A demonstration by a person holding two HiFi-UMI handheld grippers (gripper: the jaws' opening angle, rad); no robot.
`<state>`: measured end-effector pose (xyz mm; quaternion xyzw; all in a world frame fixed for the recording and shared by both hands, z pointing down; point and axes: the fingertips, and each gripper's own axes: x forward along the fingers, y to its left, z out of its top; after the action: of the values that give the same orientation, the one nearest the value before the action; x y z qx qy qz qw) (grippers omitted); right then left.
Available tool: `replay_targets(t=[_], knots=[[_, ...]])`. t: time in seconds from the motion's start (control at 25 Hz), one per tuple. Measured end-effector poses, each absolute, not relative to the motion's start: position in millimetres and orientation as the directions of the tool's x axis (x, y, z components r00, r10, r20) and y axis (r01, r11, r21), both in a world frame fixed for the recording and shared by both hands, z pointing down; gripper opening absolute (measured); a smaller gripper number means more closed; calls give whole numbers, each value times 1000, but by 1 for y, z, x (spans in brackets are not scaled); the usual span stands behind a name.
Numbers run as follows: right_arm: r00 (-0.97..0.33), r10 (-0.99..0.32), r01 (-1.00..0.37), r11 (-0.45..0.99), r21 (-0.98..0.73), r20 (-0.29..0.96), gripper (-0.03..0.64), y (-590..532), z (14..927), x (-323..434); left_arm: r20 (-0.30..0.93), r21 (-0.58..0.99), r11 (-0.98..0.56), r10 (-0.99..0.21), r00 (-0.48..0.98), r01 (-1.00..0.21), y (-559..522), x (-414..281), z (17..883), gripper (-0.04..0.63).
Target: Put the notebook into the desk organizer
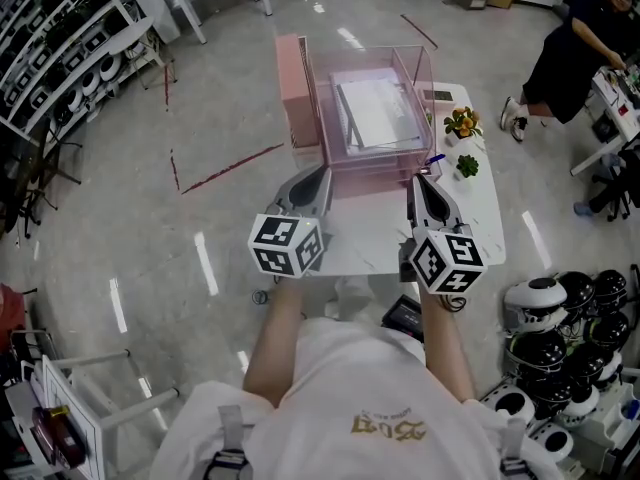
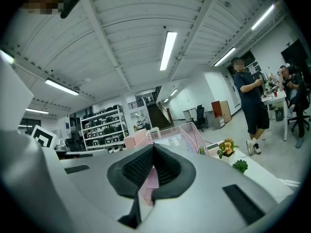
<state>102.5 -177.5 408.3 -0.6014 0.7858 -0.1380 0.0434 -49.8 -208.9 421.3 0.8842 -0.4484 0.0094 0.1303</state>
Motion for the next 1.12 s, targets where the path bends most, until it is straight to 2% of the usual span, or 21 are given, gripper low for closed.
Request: replay_targets(t=[0.36, 1.12], knots=[[-244, -960, -959, 217, -184, 136, 11, -180, 411, 102, 130, 221, -564, -792, 597, -796, -211, -51, 420, 14], [-249, -956, -958, 221, -183, 153, 11, -186, 416, 93, 134, 241, -569, -783, 608, -786, -219, -57, 427, 14]])
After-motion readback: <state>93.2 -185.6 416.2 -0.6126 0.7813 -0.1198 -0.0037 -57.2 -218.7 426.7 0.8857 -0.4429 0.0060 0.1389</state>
